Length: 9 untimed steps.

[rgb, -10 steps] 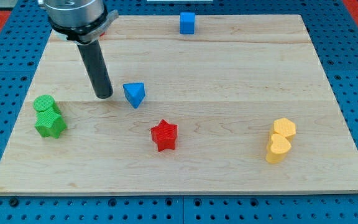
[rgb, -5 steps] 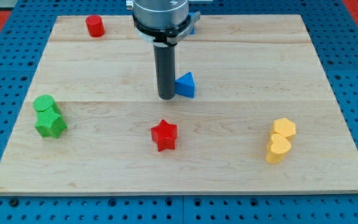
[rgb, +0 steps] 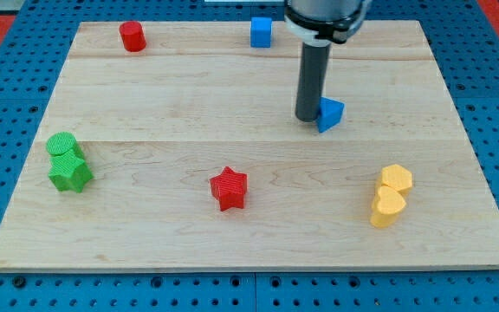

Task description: Push blue triangle towards center right

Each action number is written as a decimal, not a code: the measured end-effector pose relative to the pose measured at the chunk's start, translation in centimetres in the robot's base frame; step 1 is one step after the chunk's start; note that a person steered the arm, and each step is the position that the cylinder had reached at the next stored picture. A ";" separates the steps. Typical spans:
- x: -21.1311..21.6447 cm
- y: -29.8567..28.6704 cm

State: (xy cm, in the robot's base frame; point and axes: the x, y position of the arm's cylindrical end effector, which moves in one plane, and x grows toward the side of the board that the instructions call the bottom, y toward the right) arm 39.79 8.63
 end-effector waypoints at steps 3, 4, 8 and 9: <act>-1.3 3.2; -2.9 4.2; -2.1 10.9; -2.1 10.9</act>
